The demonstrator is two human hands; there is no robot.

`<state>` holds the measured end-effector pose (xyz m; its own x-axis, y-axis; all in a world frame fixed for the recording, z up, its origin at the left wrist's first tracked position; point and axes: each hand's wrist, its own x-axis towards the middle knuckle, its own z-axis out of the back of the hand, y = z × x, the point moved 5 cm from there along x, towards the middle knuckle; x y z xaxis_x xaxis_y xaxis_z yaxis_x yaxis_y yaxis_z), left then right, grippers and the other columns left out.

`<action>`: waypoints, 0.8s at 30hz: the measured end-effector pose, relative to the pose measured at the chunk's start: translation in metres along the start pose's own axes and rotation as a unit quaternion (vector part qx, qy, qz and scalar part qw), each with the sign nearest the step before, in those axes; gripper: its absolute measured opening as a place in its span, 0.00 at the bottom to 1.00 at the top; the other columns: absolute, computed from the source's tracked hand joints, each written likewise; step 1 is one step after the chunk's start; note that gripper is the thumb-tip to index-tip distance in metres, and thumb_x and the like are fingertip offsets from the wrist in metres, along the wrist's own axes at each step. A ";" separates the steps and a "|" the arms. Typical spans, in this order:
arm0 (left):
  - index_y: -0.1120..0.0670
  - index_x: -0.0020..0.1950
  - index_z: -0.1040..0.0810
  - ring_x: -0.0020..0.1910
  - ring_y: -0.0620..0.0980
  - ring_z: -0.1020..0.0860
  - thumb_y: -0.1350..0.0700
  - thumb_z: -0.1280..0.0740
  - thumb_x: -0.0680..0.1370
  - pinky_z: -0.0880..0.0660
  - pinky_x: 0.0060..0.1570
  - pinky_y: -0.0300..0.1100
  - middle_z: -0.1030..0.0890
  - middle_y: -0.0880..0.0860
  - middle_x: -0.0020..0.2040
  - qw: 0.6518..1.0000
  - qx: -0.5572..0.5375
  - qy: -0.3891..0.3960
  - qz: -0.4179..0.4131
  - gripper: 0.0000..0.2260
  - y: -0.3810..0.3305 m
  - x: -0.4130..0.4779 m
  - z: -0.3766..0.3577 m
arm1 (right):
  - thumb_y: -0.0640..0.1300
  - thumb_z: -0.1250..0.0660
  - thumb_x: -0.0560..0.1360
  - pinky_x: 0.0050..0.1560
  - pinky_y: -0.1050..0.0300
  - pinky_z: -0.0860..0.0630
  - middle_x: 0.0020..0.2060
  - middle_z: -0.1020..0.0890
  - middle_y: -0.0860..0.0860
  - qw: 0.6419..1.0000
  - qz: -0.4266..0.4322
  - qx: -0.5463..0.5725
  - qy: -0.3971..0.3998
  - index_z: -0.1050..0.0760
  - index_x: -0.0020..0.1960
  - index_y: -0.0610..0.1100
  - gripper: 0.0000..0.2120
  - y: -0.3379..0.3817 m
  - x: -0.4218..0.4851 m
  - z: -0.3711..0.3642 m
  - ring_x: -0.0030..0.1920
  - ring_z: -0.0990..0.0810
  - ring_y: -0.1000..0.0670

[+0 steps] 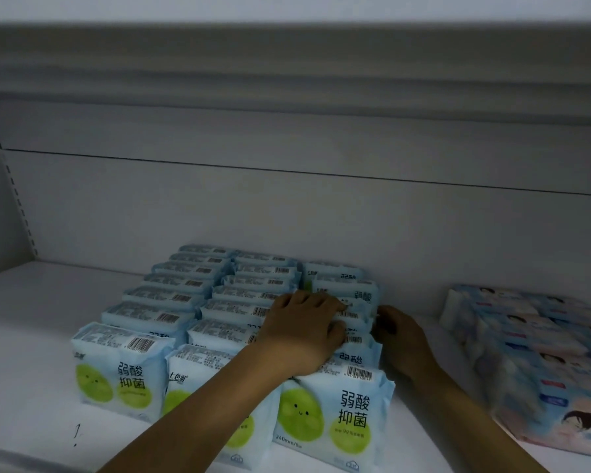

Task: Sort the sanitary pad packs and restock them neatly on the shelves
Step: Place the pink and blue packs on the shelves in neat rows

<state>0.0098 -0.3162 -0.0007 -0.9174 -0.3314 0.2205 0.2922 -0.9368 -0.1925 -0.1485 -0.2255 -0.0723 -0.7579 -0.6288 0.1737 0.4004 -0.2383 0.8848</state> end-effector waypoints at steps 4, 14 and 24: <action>0.44 0.74 0.37 0.73 0.47 0.41 0.47 0.49 0.83 0.49 0.71 0.44 0.35 0.45 0.74 1.000 0.008 -0.005 0.002 0.19 0.002 0.003 -0.002 | 0.29 0.40 0.77 0.38 0.60 0.20 0.36 0.16 0.49 0.977 -0.035 0.182 0.102 0.20 0.42 0.43 0.14 0.012 -0.009 -0.025 0.39 0.18 0.47; 0.44 0.77 0.43 0.75 0.45 0.42 0.33 0.43 0.77 0.48 0.75 0.46 0.41 0.45 0.77 0.996 -0.067 0.044 -0.032 0.32 -0.020 -0.019 0.037 | 0.47 0.38 0.80 0.62 0.39 0.28 0.53 0.19 0.42 0.966 -0.014 0.249 -0.069 0.24 0.52 0.49 0.05 -0.004 0.009 -0.008 0.57 0.22 0.39; 0.43 0.77 0.64 0.78 0.53 0.55 0.40 0.24 0.66 0.54 0.73 0.61 0.56 0.50 0.79 0.979 0.146 0.063 -0.130 0.55 -0.024 -0.039 -0.002 | 0.39 0.40 0.79 0.43 0.51 0.20 0.46 0.19 0.38 0.943 -0.067 0.324 0.032 0.21 0.48 0.39 0.09 0.014 0.023 -0.032 0.43 0.19 0.41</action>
<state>0.0374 -0.2805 -0.0068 -0.9916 -0.0786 0.1027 0.0927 -0.9857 0.1408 -0.1436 -0.2667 -0.0695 -0.7381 -0.6739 0.0337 -0.1118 0.1714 0.9788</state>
